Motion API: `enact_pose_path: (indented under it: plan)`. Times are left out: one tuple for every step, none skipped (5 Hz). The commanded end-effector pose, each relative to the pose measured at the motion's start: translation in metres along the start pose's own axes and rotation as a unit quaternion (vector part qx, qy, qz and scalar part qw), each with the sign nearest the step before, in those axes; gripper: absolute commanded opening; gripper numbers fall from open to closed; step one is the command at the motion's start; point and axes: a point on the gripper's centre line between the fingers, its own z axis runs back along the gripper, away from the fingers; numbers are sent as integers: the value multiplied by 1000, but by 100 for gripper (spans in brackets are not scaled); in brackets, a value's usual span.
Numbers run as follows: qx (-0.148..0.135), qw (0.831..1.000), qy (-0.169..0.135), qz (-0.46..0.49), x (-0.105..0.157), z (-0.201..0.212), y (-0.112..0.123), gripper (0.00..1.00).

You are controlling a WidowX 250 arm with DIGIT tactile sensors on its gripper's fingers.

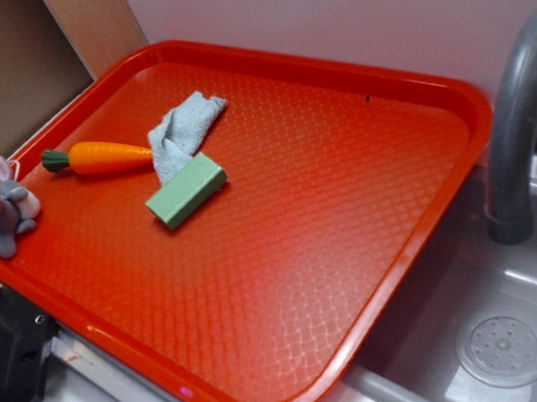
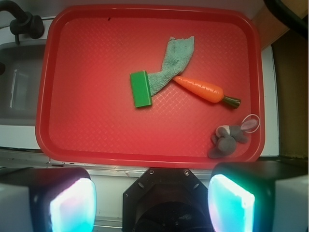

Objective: Grab the carrot.

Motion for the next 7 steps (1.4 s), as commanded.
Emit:
enact_pose_path:
  plan:
    - [0, 1000, 0, 0, 0, 0, 0, 100]
    - [40, 988, -82, -128, 2, -25, 12, 100]
    - [60, 959, -107, -255, 15, -46, 25, 100]
    - [55, 919, -104, -376, 44, -64, 49, 100]
    - [23, 868, -114, -482, 75, -78, 74, 100]
    - [46, 878, -100, -465, 89, -94, 98, 100]
    - [47, 885, -62, -459, 90, -119, 106, 100]
